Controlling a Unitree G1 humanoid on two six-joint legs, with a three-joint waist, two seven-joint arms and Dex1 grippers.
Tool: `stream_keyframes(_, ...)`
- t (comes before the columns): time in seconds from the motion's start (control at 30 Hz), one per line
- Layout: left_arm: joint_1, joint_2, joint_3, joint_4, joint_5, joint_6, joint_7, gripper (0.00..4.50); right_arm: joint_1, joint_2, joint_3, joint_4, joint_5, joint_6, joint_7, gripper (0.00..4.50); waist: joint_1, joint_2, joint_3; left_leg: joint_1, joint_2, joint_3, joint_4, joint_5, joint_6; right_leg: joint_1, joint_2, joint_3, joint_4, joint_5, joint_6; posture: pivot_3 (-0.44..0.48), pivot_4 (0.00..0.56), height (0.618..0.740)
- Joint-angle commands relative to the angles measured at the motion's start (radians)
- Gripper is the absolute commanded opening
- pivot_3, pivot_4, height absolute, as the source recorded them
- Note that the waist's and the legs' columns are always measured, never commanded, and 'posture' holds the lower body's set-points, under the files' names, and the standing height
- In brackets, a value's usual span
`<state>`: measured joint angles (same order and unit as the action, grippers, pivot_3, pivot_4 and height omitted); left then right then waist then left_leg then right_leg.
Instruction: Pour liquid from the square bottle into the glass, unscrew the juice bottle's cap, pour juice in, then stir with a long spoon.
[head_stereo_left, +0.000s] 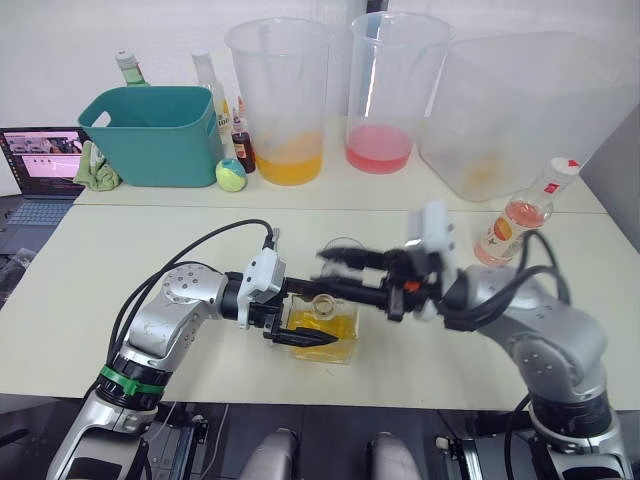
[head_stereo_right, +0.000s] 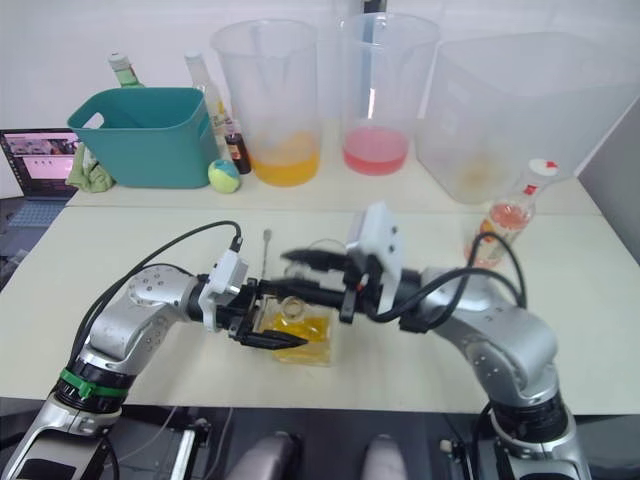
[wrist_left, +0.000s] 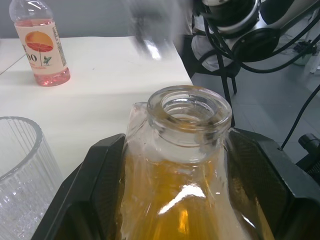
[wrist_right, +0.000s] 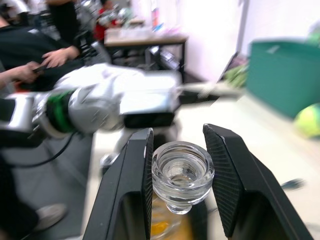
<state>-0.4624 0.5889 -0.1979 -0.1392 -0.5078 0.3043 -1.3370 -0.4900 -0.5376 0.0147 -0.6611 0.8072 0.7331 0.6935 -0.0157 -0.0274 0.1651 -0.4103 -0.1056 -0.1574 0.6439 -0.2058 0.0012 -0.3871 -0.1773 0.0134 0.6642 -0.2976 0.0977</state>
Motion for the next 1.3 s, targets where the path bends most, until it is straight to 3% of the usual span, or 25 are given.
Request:
stream_keyframes(0.03,0.02,0.017,-0.028,0.014,0.039,-0.001,-0.014,2.8,-0.006,-0.012,-0.033,-0.039,0.032,-0.005,-0.016,1.07,-0.001,0.0,0.0,0.0,0.0,0.0,0.0,0.0,0.0,0.0,0.0,0.0,0.0,0.0,0.0,0.0,0.15,0.729)
stream_keyframes(0.23,0.023,0.014,-0.031,0.021,0.04,-0.01,-0.016,2.8,0.038,-0.061,-0.088,-0.056,0.045,-0.011,-0.033,1.07,0.0,0.0,0.0,0.0,0.0,0.0,0.0,0.0,0.0,0.0,0.0,0.0,0.0,0.0,0.0,0.0,0.15,0.729)
stream_keyframes(0.43,0.031,0.016,-0.026,0.03,0.04,-0.028,-0.016,2.8,0.356,-0.151,-0.306,-0.003,-0.078,-0.111,-0.024,1.07,0.002,0.0,0.0,0.0,-0.001,0.002,0.0,0.0,0.001,0.001,0.0,0.001,0.0,0.0,0.0,0.0,0.15,0.729)
stream_keyframes(0.67,0.042,0.01,-0.015,0.037,0.035,-0.036,-0.007,2.8,0.647,-0.055,-0.445,0.192,-0.295,-0.343,-0.086,1.07,0.003,0.002,-0.002,0.006,0.0,0.005,-0.001,0.0,0.001,0.005,0.0,0.002,0.0,0.0,0.0,0.0,0.15,0.729)
stream_keyframes(0.97,0.055,-0.005,-0.007,0.023,0.034,-0.024,0.021,2.8,0.62,0.049,-0.439,0.546,-0.457,-0.613,-0.155,1.07,-0.002,0.008,-0.005,0.007,0.0,0.006,-0.002,-0.001,0.001,0.006,0.0,0.004,-0.001,0.0,0.0,0.0,0.15,0.729)
stream_keyframes(1.3,0.062,-0.001,-0.006,0.008,0.033,-0.021,0.046,2.8,0.556,0.036,-0.423,0.743,-0.452,-0.633,-0.134,1.07,0.0,0.008,-0.005,0.016,0.0,0.005,-0.003,-0.001,0.002,0.018,0.0,0.002,-0.007,-0.001,0.001,0.0,0.15,0.729)
